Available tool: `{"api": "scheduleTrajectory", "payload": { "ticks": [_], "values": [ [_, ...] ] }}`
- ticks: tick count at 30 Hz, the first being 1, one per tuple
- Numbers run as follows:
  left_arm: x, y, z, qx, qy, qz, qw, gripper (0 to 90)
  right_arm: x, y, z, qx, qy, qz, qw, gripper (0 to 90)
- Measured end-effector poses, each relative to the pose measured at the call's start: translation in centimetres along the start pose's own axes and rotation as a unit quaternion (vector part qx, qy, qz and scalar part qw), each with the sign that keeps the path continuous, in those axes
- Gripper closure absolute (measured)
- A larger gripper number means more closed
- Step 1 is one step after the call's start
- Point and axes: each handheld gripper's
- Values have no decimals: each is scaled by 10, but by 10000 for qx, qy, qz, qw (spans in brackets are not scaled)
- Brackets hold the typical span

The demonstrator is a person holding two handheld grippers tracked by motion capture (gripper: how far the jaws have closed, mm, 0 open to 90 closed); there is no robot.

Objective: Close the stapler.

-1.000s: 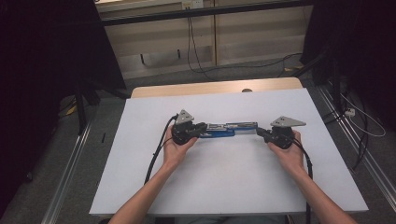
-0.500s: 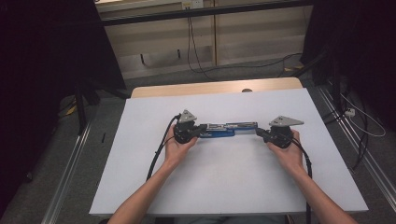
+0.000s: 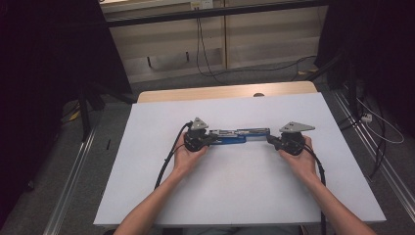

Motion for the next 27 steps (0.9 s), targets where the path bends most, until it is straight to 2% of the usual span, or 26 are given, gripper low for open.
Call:
{"api": "scheduleTrajectory", "payload": {
  "ticks": [2,5,6,8,9,12,14,24,27],
  "values": [
    [0,0,-1,5,2,-9,10000,900,1,-1,1,0,16,-57,10000,900],
    [0,2,0,68,-139,-55,9999,900,5,-3,2,-50,56,-105,9999,900],
    [0,2,0,21,-85,-68,9999,900,7,-4,2,-63,87,-114,9999,900],
    [-1,4,-2,46,-111,-73,9999,900,8,-5,2,-65,67,-79,9999,900],
    [-2,4,-2,12,4,-18,10000,900,8,-6,2,-63,53,-72,9999,900],
    [-2,2,-3,-51,57,9,10000,900,8,-9,1,-23,110,-15,9999,900],
    [-1,2,-1,15,-65,-28,10000,900,9,-9,1,-42,110,-39,9999,900],
    [-1,3,-2,3,-59,-48,10000,900,8,-8,4,-34,-2,-144,9999,900],
    [-1,3,-2,3,-49,-47,10000,900,7,-9,3,-13,48,-230,9997,900]
  ]
}}
Point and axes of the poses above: each handheld gripper's, and its own axes: y roughly backward along the jaws, x roughly out of its top, z roughly to its right, and after that the axes turned 4 degrees about -x, right-handed
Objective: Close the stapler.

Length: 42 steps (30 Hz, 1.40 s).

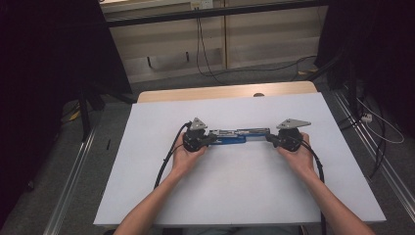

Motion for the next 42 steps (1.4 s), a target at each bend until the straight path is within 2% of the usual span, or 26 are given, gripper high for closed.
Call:
{"api": "scheduleTrajectory", "payload": {
  "ticks": [14,18,21,25,32,34,37,42],
  "values": [
    [0,0,0,-1,-22,22,10000,900,-2,-5,0,-48,14,-220,9997,900],
    [-1,0,-1,-71,165,56,9998,900,-2,-6,0,-61,28,-267,9996,900],
    [0,0,0,38,-21,20,10000,900,-2,-7,-1,-65,67,-274,9996,900],
    [0,-1,0,-17,67,49,10000,900,-1,-8,0,-73,53,-321,9994,900],
    [0,0,1,44,-73,2,10000,900,0,-9,0,-76,23,-388,9992,900],
    [0,-1,1,13,-42,15,10000,900,1,-9,0,-116,30,-466,9988,900],
    [0,0,1,9,-51,23,10000,900,5,-10,1,-131,182,-608,9979,900],
    [0,0,0,9,-54,16,10000,900,7,-13,1,-127,118,-629,9979,900]
  ]
}}
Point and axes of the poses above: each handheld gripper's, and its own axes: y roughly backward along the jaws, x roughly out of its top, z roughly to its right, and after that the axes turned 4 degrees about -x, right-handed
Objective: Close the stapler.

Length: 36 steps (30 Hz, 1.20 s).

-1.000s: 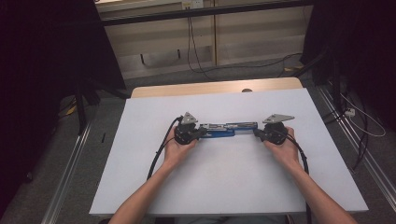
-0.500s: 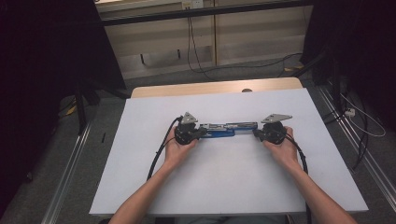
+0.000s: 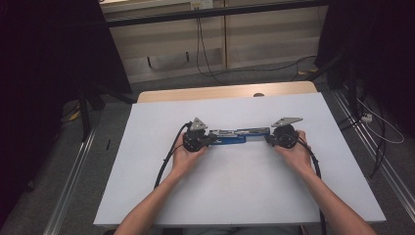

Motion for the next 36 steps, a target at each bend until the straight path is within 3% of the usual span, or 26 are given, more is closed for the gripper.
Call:
{"api": "scheduleTrajectory", "payload": {
  "ticks": [17,36],
  "values": [
    [1,-2,2,-36,-6,-2,10000,900,2,-1,0,30,27,113,9999,900],
    [2,-2,1,51,-20,-1,10000,900,3,3,3,45,-132,339,9993,900]
  ]
}}
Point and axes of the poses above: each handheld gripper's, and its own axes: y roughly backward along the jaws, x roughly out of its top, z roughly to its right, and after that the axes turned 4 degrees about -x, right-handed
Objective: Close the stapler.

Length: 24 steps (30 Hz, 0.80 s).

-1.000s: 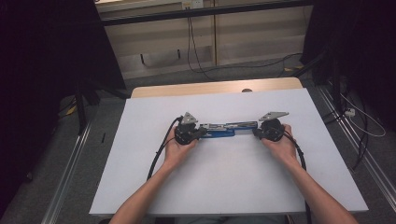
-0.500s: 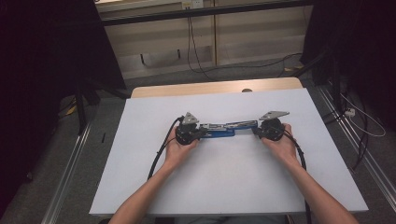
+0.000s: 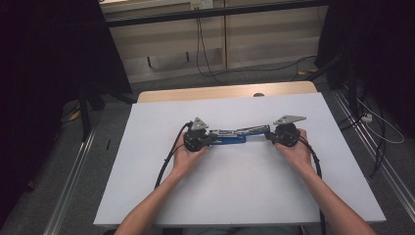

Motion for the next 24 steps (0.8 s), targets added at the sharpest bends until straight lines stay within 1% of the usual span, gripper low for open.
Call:
{"api": "scheduleTrajectory", "payload": {
  "ticks": [2,6,16,18,19,24],
  "values": [
    [0,0,0,5,-7,-2,10000,900,0,0,-1,32,-3,8,10000,900],
    [0,0,0,20,-26,-18,10000,900,1,0,-2,25,-17,38,10000,900],
    [0,0,0,2,8,4,10000,900,1,1,-1,44,-51,82,9999,900],
    [0,0,0,-32,24,-5,10000,900,2,1,-1,55,-52,100,9999,900],
    [0,0,0,-10,7,-5,10000,900,2,1,-2,69,-64,112,9999,900],
    [-1,0,-1,-27,69,30,10000,900,2,2,-3,101,-49,200,9997,900]
  ]
}}
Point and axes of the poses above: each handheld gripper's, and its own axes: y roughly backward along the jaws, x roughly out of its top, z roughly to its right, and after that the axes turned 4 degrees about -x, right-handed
